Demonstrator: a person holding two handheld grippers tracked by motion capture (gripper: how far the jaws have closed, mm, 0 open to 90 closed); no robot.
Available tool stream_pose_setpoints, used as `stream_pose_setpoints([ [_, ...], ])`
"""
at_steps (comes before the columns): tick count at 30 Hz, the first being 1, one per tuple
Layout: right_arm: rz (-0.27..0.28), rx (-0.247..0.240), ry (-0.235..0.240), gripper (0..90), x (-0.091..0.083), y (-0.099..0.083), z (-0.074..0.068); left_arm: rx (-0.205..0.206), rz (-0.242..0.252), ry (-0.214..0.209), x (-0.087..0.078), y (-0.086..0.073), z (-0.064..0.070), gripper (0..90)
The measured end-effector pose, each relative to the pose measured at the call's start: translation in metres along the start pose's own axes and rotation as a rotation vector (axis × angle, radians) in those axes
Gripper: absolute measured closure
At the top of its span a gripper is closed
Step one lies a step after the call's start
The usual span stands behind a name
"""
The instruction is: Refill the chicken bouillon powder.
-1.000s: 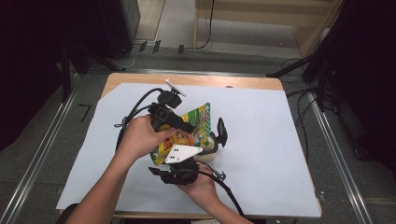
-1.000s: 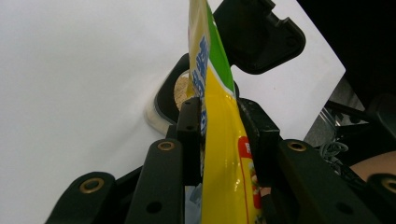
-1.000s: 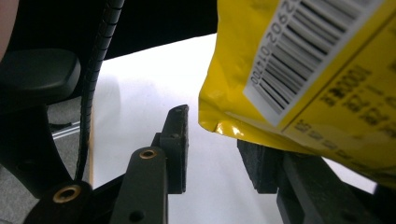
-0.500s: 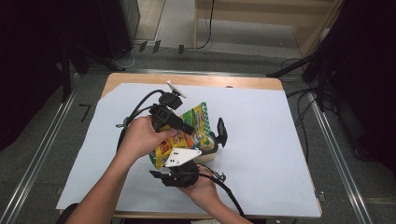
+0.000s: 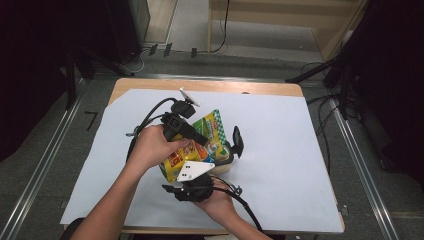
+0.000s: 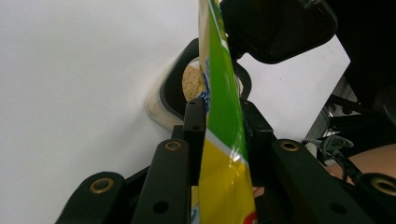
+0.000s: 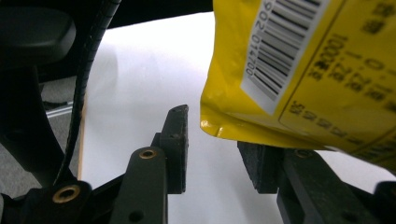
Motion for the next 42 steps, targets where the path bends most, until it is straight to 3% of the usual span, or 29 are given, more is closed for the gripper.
stream_pose_setpoints([
  [4, -0.007, -0.004, 0.006, 64.2, 0.001, -0.002, 0.0, 0.0, 0.001, -0.002, 0.001, 0.0, -0.001, 76.7],
  [9, -0.01, 0.032, 0.043, 62.5, 0.004, -0.005, 0.001, 0.007, -0.005, -0.004, 0.005, 0.0, -0.001, 76.8],
  [22, -0.047, 0.035, 0.039, 61.8, 0.008, -0.01, 0.002, 0.028, -0.017, -0.015, 0.009, 0.0, 0.003, 79.5],
  [30, -0.078, 0.051, 0.019, 61.9, 0.011, -0.015, 0.006, 0.048, -0.014, 0.001, 0.006, -0.002, 0.0, 90.0],
  [37, -0.095, 0.073, 0.005, 60.8, 0.012, -0.018, 0.011, 0.056, -0.013, -0.028, -0.001, -0.004, -0.007, 90.0],
  [42, -0.096, 0.082, -0.01, 60.6, 0.011, -0.019, 0.013, 0.077, 0.005, -0.092, -0.009, -0.007, -0.007, 90.0],
])
Point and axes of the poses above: each handheld gripper's, and its own axes: x roughly forward along the jaws, y roughly out of its top, z roughly to its right, the point moved 2 cm from there along x, roughly forward along the jaws, and after that the axes turned 2 degrees about z, right-handed, at the moved point
